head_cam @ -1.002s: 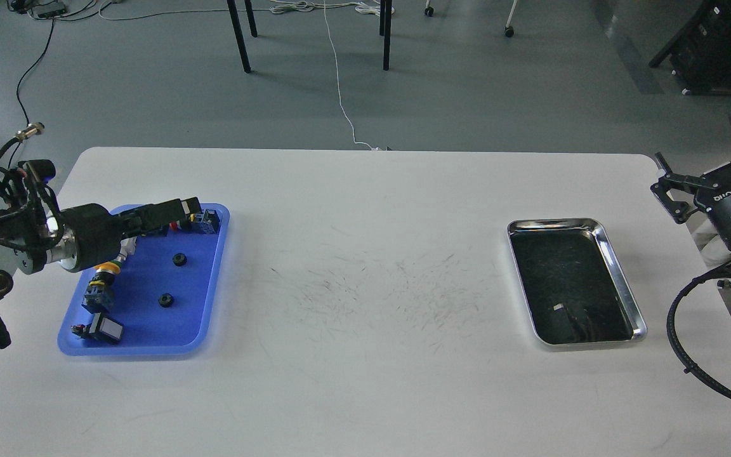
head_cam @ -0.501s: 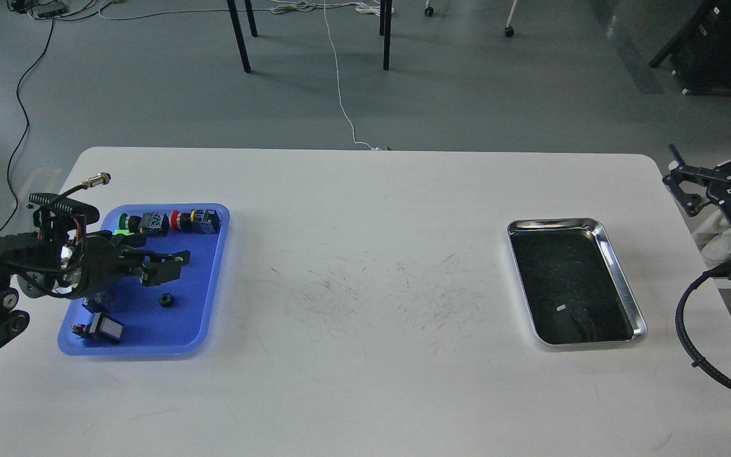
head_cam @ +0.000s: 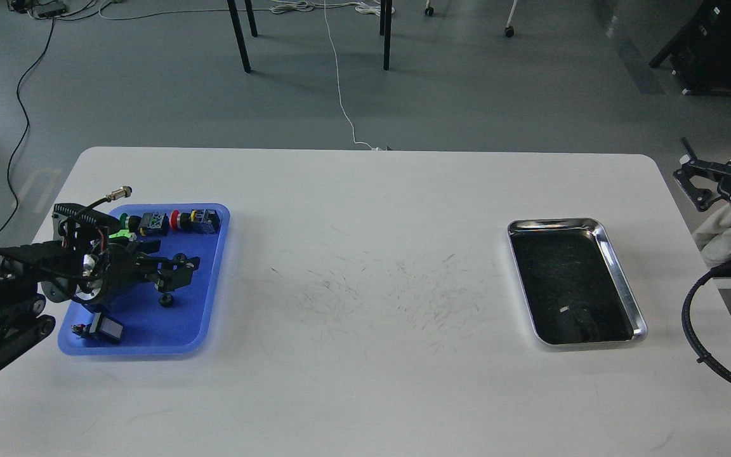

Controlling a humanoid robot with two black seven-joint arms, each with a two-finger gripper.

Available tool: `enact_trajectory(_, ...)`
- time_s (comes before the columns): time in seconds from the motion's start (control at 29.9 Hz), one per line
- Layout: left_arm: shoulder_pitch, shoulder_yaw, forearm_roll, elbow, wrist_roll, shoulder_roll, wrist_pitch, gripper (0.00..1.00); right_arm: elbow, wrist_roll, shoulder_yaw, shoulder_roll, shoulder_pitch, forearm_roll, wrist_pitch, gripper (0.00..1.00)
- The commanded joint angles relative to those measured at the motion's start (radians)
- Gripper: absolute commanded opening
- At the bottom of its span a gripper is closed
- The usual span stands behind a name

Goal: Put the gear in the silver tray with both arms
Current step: 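Close the left gripper on the small black gear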

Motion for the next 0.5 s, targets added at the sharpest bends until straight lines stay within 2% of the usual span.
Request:
enact_trajectory(0.0,-0.014,0.032,0.004,0.042,0.002,-0.024,0.035,0.85,0.003,0.000,0.000,-0.002,0.000,0.001,0.001,0.99)
enact_trajectory(0.47,-0.017,0.049,0.039,0.093,-0.012,-0.038,0.041,0.75,0.004,-0.002,-0.002,-0.002,0.000,0.001,0.002,0.99)
